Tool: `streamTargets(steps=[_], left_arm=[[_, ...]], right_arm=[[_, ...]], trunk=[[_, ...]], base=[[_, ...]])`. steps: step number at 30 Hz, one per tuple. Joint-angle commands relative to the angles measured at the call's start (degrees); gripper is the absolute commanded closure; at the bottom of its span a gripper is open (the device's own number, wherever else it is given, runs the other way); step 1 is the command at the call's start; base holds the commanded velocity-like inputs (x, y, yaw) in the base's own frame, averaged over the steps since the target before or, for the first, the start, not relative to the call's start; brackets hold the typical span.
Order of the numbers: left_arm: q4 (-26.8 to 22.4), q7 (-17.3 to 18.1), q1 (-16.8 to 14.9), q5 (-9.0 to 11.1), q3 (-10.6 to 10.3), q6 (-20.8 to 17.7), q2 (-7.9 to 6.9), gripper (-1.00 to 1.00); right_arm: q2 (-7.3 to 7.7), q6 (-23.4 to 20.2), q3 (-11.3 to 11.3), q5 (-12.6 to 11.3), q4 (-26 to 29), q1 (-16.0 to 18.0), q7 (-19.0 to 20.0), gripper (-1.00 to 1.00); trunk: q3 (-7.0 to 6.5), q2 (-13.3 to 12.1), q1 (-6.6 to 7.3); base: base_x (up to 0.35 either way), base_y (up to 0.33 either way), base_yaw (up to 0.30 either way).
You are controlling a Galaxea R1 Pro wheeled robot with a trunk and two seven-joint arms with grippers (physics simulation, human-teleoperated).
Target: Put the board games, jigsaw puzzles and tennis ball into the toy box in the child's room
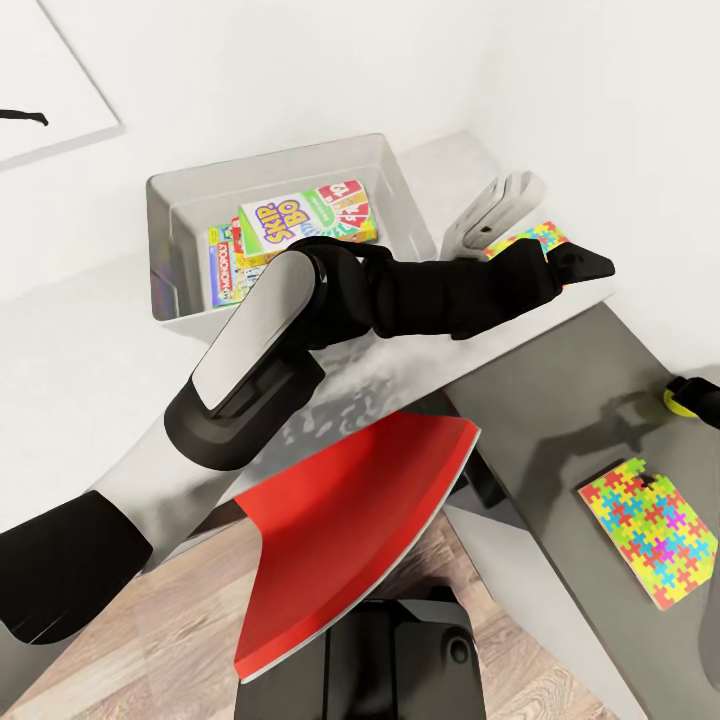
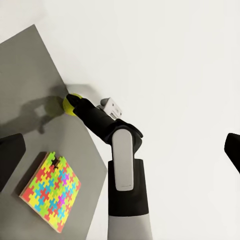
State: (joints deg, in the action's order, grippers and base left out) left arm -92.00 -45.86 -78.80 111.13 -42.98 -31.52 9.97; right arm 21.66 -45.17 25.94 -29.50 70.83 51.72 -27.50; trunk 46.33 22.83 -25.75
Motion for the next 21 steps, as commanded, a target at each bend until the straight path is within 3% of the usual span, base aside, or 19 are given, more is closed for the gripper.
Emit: streamTargets(steps=[1, 21], left_arm=[[-0.03, -0.46, -0.05, 0.41, 0.05, -0.03, 0.02, -1.0], [-0.11, -0.24, 0.08, 0.53, -0.01, -0.03, 0.02, -1.0]], right_arm=[[0.03, -0.09, -0.02, -0.74, 0.1, 0.04, -0.71, 1.0], [0.76, -0.41, 0.1, -0.79, 1.04, -0.03, -0.77, 1.0]], trunk=[[0.07, 0.09, -0.03], [0.07, 0.09, -0.03]], base=[[0.0, 0.0, 0.0], [0.0, 0.0, 0.0]])
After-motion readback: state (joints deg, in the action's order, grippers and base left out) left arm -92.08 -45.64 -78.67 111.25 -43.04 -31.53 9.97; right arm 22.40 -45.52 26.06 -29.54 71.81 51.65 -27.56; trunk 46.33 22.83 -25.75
